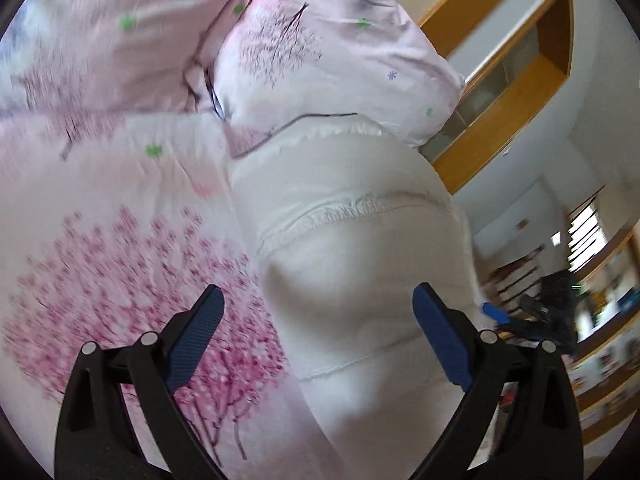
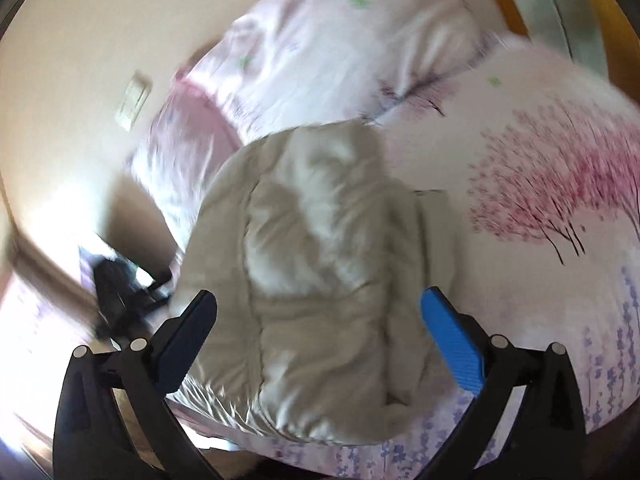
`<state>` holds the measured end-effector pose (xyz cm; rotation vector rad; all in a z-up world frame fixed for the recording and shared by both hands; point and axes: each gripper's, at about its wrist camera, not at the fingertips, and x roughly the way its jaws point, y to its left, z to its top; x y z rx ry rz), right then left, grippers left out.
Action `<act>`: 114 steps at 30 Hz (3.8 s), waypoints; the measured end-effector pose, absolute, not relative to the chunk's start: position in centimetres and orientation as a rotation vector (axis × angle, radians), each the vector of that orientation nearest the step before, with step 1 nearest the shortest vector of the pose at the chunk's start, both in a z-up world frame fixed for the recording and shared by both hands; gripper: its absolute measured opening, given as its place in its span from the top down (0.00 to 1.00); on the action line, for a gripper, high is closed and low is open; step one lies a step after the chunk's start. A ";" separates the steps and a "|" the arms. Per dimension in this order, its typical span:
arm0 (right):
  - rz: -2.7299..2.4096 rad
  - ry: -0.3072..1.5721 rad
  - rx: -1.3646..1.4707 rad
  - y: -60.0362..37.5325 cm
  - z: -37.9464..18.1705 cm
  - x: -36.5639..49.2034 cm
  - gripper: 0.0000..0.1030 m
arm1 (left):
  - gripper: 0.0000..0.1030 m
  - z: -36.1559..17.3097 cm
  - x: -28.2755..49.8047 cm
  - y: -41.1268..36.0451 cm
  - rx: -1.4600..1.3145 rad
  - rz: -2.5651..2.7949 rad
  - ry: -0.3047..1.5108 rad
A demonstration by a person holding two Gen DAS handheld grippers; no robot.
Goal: Fold large clothes
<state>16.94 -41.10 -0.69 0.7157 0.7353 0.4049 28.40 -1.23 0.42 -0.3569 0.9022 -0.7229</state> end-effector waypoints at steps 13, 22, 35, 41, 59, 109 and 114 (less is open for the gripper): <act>0.471 1.042 0.929 -42.4 -6.2 23.7 0.01 | 0.05 -0.9 28.8 -3.6 -0.373 -0.817 0.980; 0.480 1.071 0.877 -42.1 -6.5 24.6 0.01 | 0.02 -1.2 29.5 -6.1 -0.345 -0.827 0.999; 0.662 1.103 0.871 -40.3 -7.4 27.8 0.01 | 0.02 -1.5 30.8 -6.4 -0.338 -0.856 1.046; 0.684 1.102 0.834 -39.8 -7.2 28.1 0.01 | 0.02 -1.8 31.3 -6.1 -0.350 -0.891 1.063; 0.766 0.946 0.852 -38.3 -6.7 26.2 0.48 | 0.24 -1.6 29.9 -4.4 -0.419 -0.899 0.976; 0.670 1.068 0.724 -23.2 -4.1 40.4 0.33 | 0.16 5.6 31.5 7.2 -0.195 -0.447 0.658; 0.580 1.004 0.672 -23.4 -3.4 38.8 0.18 | 0.09 6.5 27.1 2.9 0.004 -0.453 0.629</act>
